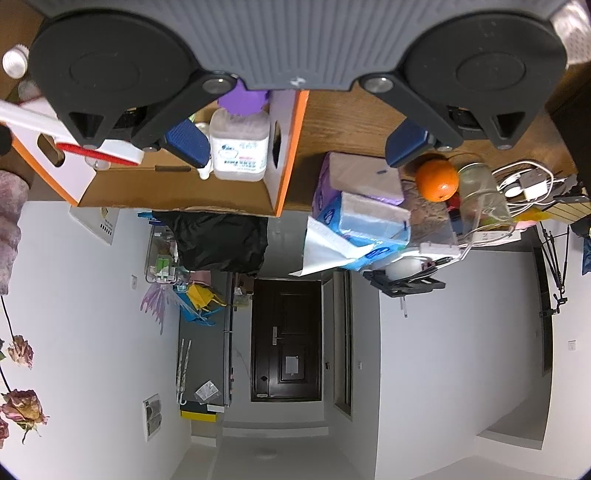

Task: Organize rigid objects
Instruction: 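Withdraw both tools from the box toward the blue cap and white cap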

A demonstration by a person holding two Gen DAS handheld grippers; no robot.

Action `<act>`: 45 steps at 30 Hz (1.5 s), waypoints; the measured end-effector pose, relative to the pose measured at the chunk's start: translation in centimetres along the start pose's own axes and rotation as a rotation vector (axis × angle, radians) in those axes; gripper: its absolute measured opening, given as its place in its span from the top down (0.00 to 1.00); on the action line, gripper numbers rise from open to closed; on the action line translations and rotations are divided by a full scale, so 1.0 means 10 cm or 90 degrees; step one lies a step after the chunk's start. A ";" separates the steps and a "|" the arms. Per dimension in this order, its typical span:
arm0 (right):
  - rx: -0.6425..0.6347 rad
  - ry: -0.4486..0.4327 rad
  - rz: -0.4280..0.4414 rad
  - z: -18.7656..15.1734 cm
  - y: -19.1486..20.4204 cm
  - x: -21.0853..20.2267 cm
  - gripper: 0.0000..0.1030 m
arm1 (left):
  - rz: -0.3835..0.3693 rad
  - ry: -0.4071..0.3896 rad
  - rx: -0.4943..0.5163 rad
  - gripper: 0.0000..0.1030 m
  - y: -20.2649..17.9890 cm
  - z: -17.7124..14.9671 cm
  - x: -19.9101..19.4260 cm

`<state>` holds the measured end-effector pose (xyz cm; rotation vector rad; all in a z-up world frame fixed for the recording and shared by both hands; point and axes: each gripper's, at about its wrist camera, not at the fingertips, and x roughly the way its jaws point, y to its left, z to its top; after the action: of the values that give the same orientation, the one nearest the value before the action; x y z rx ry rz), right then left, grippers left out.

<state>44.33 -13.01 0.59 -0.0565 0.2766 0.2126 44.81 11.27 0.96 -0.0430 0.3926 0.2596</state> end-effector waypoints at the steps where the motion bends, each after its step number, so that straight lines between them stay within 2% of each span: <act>1: -0.001 -0.003 -0.001 -0.01 -0.01 -0.04 0.00 | 0.001 0.001 0.003 0.00 0.01 -0.02 -0.03; 13: -0.010 -0.009 -0.007 -0.21 -0.06 -0.50 0.00 | 0.004 0.000 0.015 0.00 0.12 -0.25 -0.43; 29: -0.039 0.052 -0.007 -0.68 -0.02 -0.95 0.00 | -0.013 0.012 0.036 0.00 0.26 -0.65 -0.96; 39: -0.039 0.074 -0.013 -0.89 -0.01 -1.15 0.00 | -0.018 0.050 0.033 0.00 0.54 -0.95 -1.17; 45: -0.037 0.091 -0.006 -0.95 -0.02 -1.11 0.00 | -0.026 0.065 0.004 0.00 0.70 -0.98 -1.15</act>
<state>31.40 -16.28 -5.41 -0.1304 0.4133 0.2077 29.08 14.33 -3.61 -0.0582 0.4935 0.2166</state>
